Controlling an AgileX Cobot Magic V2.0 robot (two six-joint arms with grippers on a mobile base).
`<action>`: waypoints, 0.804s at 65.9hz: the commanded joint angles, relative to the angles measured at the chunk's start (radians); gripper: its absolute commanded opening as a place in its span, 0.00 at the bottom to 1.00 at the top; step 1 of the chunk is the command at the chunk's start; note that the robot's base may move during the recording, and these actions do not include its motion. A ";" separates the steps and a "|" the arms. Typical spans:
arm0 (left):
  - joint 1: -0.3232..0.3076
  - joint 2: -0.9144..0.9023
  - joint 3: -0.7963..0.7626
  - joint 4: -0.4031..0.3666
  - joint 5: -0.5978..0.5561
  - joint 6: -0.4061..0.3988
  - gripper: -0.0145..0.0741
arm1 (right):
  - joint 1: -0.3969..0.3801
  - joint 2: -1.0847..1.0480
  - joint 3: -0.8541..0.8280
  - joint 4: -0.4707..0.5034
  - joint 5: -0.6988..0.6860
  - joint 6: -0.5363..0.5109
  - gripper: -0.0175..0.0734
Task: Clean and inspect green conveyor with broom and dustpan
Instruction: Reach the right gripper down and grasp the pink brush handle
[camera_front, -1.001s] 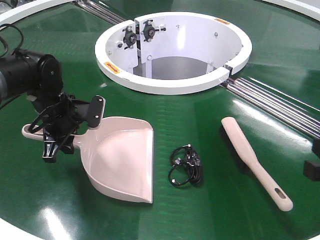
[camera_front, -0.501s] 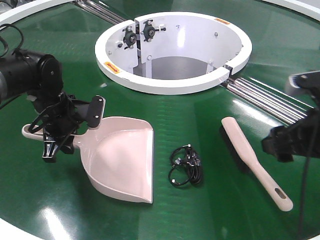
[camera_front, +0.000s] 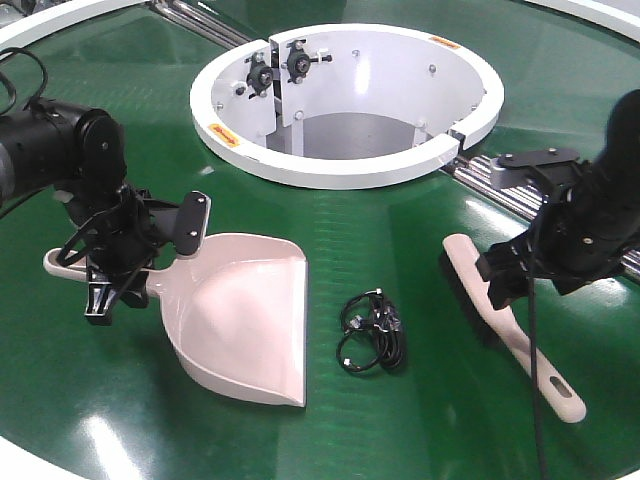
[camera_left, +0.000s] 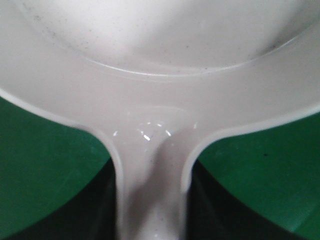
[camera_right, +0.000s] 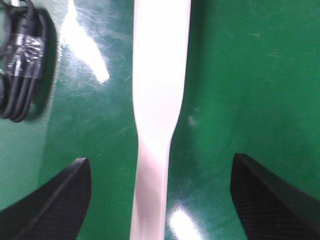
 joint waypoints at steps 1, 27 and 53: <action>-0.005 -0.049 -0.030 0.000 0.002 -0.005 0.15 | -0.002 0.017 -0.060 -0.008 0.021 -0.003 0.78; -0.005 -0.049 -0.030 0.000 0.002 -0.005 0.15 | 0.000 0.127 -0.067 -0.004 0.043 -0.005 0.78; -0.005 -0.049 -0.030 -0.001 0.002 -0.005 0.15 | 0.065 0.203 -0.067 -0.050 0.035 0.041 0.77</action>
